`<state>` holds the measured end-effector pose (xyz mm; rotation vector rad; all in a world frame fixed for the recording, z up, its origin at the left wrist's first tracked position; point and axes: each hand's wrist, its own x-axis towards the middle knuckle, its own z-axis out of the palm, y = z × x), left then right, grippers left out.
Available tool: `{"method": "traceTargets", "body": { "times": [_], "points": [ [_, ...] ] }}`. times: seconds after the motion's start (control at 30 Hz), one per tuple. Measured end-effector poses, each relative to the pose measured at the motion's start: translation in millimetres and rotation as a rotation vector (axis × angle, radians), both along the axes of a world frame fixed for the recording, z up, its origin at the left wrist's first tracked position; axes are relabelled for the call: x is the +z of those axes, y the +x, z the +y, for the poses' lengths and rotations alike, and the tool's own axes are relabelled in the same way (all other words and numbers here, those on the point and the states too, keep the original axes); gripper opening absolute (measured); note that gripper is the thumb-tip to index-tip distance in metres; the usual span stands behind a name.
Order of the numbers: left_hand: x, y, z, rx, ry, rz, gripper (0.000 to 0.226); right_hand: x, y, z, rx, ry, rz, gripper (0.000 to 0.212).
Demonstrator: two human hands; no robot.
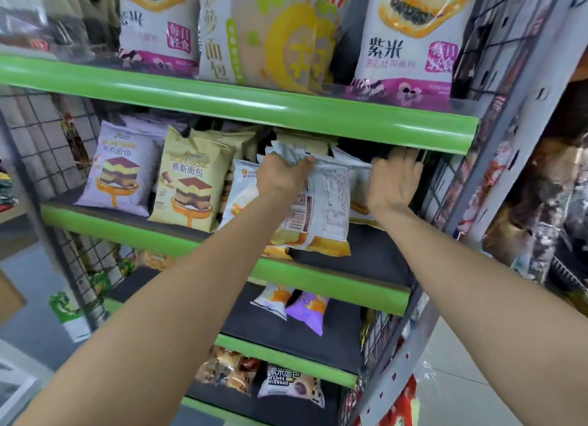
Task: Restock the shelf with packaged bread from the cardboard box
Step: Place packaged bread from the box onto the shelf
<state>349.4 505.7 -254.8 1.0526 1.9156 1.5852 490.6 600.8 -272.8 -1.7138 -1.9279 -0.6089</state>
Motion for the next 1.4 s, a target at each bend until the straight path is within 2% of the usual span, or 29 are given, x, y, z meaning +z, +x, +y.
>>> {"method": "traceTargets", "body": {
  "times": [0.2, 0.37, 0.43, 0.47, 0.57, 0.63, 0.77, 0.8, 0.9, 0.97, 1.0, 1.07, 1.13, 1.17, 1.2, 1.23, 1.27, 1.3, 1.37, 1.4],
  "points": [
    [6, -1, 10, -0.014, 0.038, 0.017, 0.053, 5, 6, 16, 0.012, -0.145, 0.074, 0.028],
    [11, -2, 11, 0.0, 0.063, 0.028, 0.055, 18, 4, 34, 0.034, -0.33, 0.345, 0.028],
    [11, -4, 9, 0.019, 0.073, 0.024, 0.054, 15, -1, 42, 0.075, -0.453, 0.54, 0.034],
    [10, -5, 8, 0.025, 0.073, 0.017, 0.053, 12, -2, 45, 0.096, -0.492, 0.577, 0.038],
    [6, -5, 5, 0.028, 0.068, 0.026, 0.054, 1, -5, 54, 0.147, -0.598, 0.532, 0.064],
    [3, -5, 4, 0.011, 0.075, 0.041, 0.055, -5, -6, 58, 0.199, -0.667, 0.515, 0.071],
    [0, -4, 4, -0.039, 0.092, 0.024, 0.054, -18, -10, 57, 0.267, -0.729, 0.577, 0.049],
    [0, -3, 4, -0.045, 0.09, 0.013, 0.054, -20, -12, 53, 0.297, -0.699, 0.649, 0.044],
    [0, 3, 5, -0.004, 0.11, 0.013, 0.044, -12, -18, 21, 0.35, -0.511, 1.097, 0.038],
    [2, 9, 6, 0.065, 0.095, 0.052, 0.029, -8, -12, -15, 0.445, -0.443, 1.212, 0.04],
    [3, 12, 8, 0.102, 0.077, 0.056, 0.034, -8, -6, -34, 0.525, -0.465, 1.208, 0.046],
    [8, 19, 12, 0.112, 0.021, 0.021, 0.043, -10, 1, -73, 0.659, -0.678, 1.105, 0.073],
    [13, 28, 14, 0.002, 0.012, -0.145, 0.047, -16, 1, -92, 0.645, -0.874, 0.996, 0.092],
    [14, 32, 13, -0.147, 0.037, -0.332, 0.048, -14, -1, -95, 0.65, -0.931, 1.099, 0.086],
    [17, 38, 7, -0.314, 0.065, -0.547, 0.052, -13, -1, -92, 0.681, -0.962, 1.31, 0.07],
    [13, 39, 6, -0.422, 0.081, -0.667, 0.058, -14, -1, -86, 0.705, -0.977, 1.556, 0.05],
    [10, 40, 6, -0.505, 0.093, -0.7, 0.059, -14, 0, -81, 0.721, -0.957, 1.754, 0.034],
    [6, 40, 8, -0.52, 0.101, -0.629, 0.052, -15, 2, -76, 0.718, -0.927, 1.862, 0.027],
    [1, 41, 12, -0.451, 0.096, -0.358, 0.029, -17, 8, -70, 0.708, -0.872, 1.905, 0.025],
    [-1, 40, 14, -0.402, 0.079, -0.24, 0.03, -17, 11, -69, 0.712, -0.864, 1.914, 0.026]
  ]
}}
